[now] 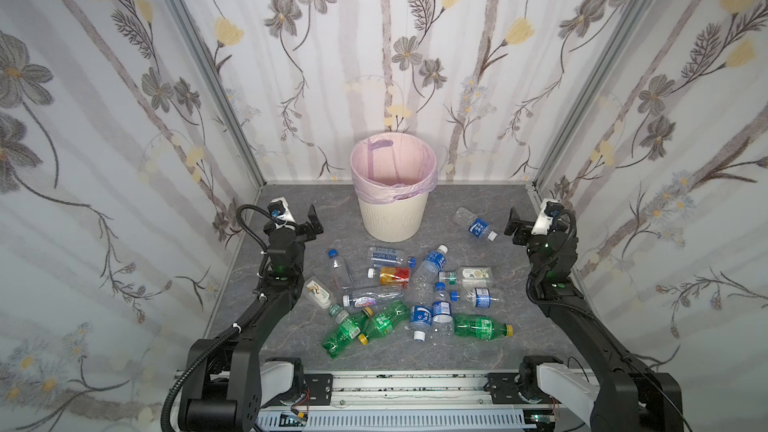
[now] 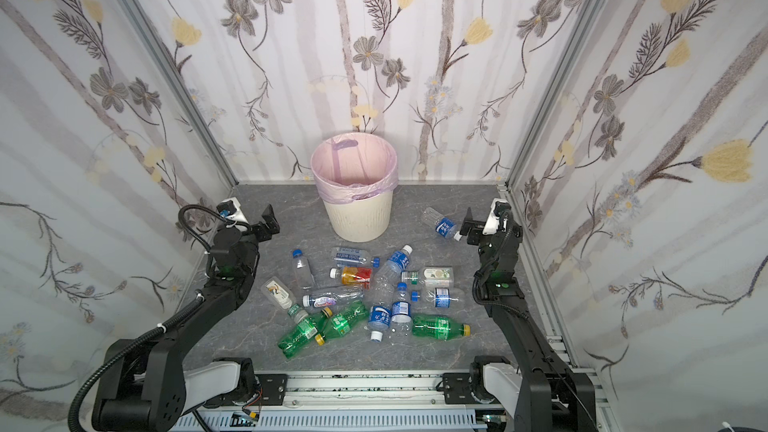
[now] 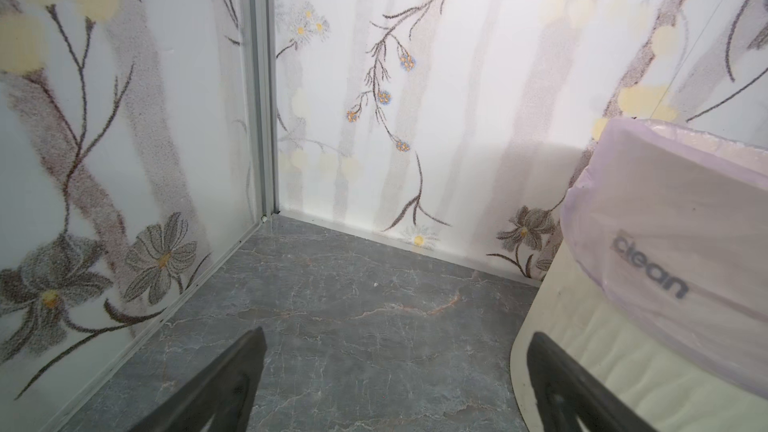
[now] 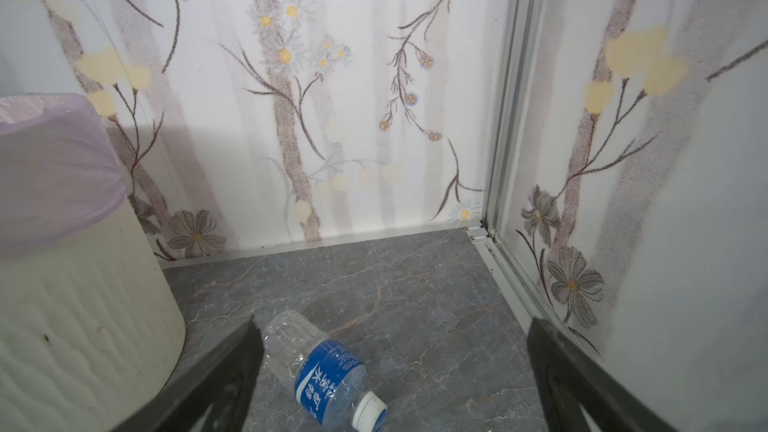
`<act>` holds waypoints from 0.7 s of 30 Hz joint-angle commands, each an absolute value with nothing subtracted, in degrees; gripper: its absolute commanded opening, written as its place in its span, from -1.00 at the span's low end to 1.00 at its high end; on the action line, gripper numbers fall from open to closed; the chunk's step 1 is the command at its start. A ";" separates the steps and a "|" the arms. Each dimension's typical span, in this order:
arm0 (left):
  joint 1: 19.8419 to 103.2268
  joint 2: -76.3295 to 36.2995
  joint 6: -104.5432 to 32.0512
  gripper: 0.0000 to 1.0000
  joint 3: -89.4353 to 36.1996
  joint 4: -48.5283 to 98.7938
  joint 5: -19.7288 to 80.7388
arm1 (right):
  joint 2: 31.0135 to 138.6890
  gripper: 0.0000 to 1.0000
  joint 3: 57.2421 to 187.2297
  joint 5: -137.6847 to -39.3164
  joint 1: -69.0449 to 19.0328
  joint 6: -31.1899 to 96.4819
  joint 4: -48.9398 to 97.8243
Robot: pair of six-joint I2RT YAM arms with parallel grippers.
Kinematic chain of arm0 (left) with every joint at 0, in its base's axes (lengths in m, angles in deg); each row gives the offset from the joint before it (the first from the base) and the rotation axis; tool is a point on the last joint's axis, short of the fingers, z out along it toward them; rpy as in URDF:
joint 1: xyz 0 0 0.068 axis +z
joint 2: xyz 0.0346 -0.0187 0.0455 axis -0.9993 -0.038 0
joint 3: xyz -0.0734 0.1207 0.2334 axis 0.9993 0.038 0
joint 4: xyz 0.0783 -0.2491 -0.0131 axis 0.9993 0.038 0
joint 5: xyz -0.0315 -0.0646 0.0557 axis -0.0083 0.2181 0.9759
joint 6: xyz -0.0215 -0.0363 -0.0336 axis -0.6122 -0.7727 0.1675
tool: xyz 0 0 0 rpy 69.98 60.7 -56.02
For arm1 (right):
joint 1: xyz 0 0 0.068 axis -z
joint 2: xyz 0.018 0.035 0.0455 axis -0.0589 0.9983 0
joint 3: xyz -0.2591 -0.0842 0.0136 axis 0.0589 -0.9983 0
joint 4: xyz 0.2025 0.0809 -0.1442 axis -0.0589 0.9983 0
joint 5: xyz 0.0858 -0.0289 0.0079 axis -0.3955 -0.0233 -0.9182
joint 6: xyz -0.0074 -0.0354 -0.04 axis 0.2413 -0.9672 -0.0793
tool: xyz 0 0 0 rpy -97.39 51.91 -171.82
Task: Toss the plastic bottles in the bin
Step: 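Reach the right gripper to the blue-labelled water bottle near the bin and grasp it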
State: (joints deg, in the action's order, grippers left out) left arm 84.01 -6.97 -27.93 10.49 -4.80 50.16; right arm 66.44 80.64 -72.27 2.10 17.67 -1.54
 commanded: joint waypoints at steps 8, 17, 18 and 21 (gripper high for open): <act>83.56 -3.17 -39.58 1.00 4.36 22.13 36.00 | 82.00 0.99 103.51 -82.33 1.88 13.17 27.17; 83.51 0.43 -40.76 1.00 5.74 27.68 32.10 | 101.85 0.89 122.34 -83.44 1.23 11.00 41.35; 83.51 0.58 -41.06 1.00 5.79 27.92 31.49 | 104.49 0.85 125.38 -83.59 1.13 10.45 43.84; 83.46 1.59 -41.26 1.00 6.09 29.34 31.70 | 111.12 0.77 131.97 -83.12 0.85 9.71 49.42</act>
